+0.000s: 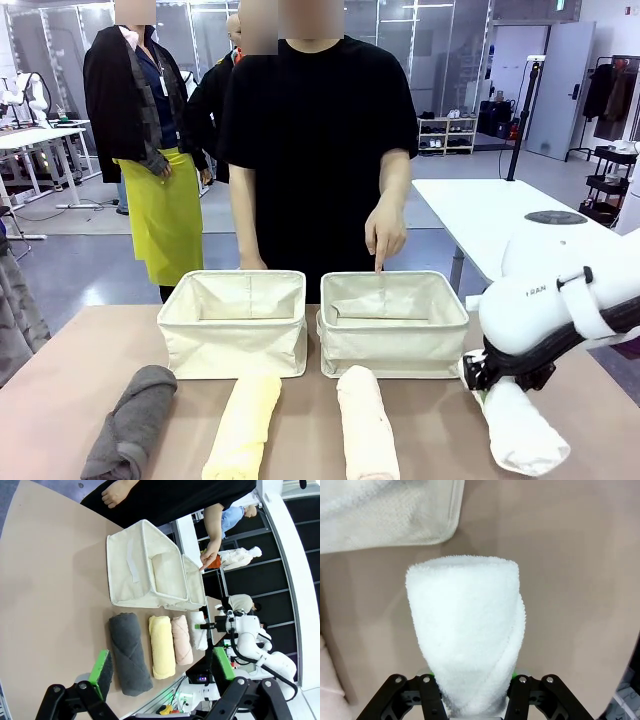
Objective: Divide the towels into two baskets.
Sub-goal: Pick up one hotel-folded towel and place it in the Fabric basket indicated by the person.
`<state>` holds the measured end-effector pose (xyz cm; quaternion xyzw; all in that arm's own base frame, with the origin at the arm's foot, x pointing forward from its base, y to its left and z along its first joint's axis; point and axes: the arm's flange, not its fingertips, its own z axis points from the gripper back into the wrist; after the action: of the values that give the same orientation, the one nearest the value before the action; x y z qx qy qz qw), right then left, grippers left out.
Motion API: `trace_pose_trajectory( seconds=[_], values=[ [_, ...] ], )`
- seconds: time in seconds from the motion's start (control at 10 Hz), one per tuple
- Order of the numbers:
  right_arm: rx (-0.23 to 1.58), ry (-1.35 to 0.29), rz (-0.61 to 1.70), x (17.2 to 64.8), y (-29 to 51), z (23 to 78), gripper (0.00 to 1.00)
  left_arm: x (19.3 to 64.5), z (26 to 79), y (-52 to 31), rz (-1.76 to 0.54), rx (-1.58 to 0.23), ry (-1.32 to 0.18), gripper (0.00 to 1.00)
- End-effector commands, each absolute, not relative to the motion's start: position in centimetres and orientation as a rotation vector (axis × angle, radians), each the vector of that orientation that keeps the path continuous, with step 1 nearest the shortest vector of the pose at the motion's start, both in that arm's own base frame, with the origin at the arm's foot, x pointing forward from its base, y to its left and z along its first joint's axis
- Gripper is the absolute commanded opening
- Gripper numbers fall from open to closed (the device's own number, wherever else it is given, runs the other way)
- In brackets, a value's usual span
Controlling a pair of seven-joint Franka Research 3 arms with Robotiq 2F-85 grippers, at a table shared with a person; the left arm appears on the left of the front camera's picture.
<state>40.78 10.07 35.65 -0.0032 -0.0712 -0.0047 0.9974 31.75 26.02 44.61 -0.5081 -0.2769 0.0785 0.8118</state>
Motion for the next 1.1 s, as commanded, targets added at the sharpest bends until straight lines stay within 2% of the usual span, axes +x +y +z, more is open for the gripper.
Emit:
trace_pose_trajectory(
  seconds=[0.0,0.2,0.6,0.8,1.0],
  values=[
    [0.051,-0.199,0.049,33.9,7.6,41.1,0.18,31.6,44.8,26.2,0.162,-1.094,-0.602,1.00],
    [0.085,-0.279,0.157,33.5,7.3,47.6,0.18,31.6,44.8,26.2,0.162,-1.094,-0.602,1.00],
    [0.178,-0.411,0.602,36.4,9.7,57.3,0.18,31.6,44.8,26.2,0.162,-1.094,-0.602,1.00],
    [0.197,-0.420,0.869,39.1,13.8,58.3,0.18,31.6,44.8,26.2,0.162,-1.094,-0.602,1.00],
    [0.174,-0.371,0.998,40.8,17.3,57.3,0.18,31.6,44.8,26.2,0.162,-1.094,-0.602,1.00]
  ],
)
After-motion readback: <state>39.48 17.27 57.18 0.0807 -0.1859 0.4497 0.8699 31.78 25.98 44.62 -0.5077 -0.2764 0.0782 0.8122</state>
